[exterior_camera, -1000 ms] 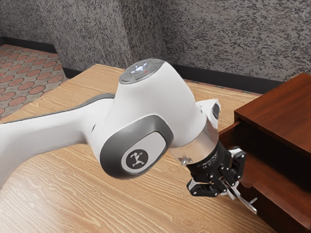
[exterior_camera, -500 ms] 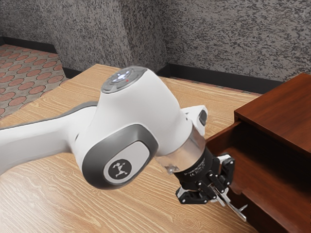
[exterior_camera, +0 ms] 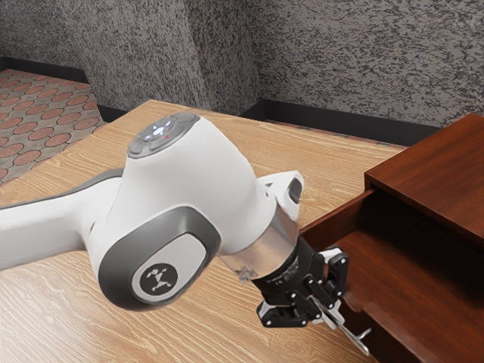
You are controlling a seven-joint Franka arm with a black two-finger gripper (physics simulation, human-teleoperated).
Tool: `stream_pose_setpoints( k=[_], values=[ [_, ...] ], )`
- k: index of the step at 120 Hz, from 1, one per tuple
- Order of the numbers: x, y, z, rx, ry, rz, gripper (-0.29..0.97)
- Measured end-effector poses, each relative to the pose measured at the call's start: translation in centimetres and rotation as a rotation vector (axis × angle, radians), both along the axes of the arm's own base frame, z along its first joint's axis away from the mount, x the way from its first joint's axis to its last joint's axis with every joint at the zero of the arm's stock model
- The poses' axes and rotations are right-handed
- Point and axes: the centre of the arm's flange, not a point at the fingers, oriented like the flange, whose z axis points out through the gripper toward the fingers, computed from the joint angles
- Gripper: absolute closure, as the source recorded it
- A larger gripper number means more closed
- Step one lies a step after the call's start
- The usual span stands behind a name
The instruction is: Pull the drawer handle with one arm to open the drawer
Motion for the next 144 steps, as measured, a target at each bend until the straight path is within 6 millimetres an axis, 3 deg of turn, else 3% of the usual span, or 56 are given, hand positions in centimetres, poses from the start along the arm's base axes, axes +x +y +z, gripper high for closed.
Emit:
stream_pose_setpoints(
  k=[39, 69, 107, 132, 138, 144],
  values=[
    [-1.7, 0.7, 0.0, -0.005, -0.008, 0.007, 0.79],
    [-1.9, 0.8, -0.1, -0.008, -0.007, 0.010, 0.78],
    [-2.2, 1.0, -0.2, -0.013, -0.010, 0.016, 0.62],
    [-3.0, 1.1, 1.5, -0.024, -0.041, 0.014, 0.53],
    [-2.8, 0.9, 3.3, -0.033, -0.053, 0.011, 0.45],
    [-1.5, 0.7, 6.4, -0.043, -0.063, 0.009, 0.36]
  ],
)
